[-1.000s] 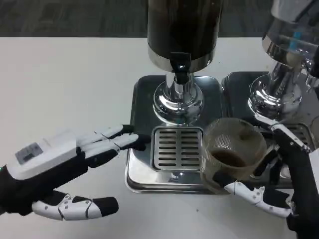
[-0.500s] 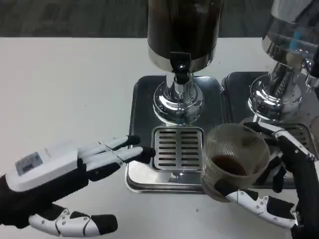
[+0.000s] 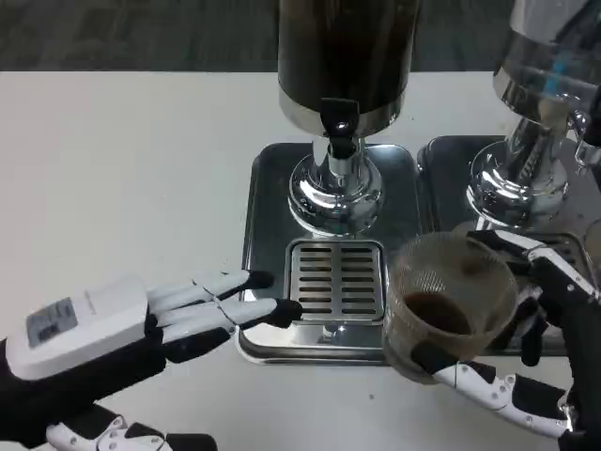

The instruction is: Grasp the cup under the faucet to collect the drink, then remove the cup.

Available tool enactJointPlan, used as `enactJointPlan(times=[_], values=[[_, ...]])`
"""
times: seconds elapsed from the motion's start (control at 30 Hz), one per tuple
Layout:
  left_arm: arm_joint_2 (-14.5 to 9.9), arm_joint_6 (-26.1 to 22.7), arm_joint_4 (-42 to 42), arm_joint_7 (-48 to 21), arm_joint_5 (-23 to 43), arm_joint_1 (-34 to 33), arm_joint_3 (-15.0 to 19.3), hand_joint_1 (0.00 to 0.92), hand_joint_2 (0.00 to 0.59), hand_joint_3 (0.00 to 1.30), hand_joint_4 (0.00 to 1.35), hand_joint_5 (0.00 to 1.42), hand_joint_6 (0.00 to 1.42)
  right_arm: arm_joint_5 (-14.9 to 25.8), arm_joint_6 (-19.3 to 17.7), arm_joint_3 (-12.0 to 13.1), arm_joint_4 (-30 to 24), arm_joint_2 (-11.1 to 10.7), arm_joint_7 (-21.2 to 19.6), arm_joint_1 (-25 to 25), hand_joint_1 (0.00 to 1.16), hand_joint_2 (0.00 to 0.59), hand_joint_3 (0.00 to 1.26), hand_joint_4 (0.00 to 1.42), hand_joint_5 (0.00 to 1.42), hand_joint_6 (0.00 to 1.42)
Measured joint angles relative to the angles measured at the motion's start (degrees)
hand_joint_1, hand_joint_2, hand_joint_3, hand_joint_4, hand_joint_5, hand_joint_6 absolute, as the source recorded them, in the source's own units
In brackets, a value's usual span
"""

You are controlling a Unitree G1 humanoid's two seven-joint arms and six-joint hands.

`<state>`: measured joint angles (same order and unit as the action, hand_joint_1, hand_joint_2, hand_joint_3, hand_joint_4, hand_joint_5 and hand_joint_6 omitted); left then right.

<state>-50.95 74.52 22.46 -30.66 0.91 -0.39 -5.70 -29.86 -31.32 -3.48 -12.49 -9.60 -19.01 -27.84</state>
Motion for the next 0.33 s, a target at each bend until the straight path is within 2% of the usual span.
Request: enactJointPlan(times=[0.33], values=[[-0.2, 0.0, -0.3, 0.0, 0.6, 0.0, 0.0, 0.000, 0.187, 0.08, 0.00, 0.00, 0.06, 0.0, -0.5, 0.1, -1.0, 0.2, 0.3, -1.1, 0.81, 0.172, 0.72, 0.79, 1.00, 1.24]])
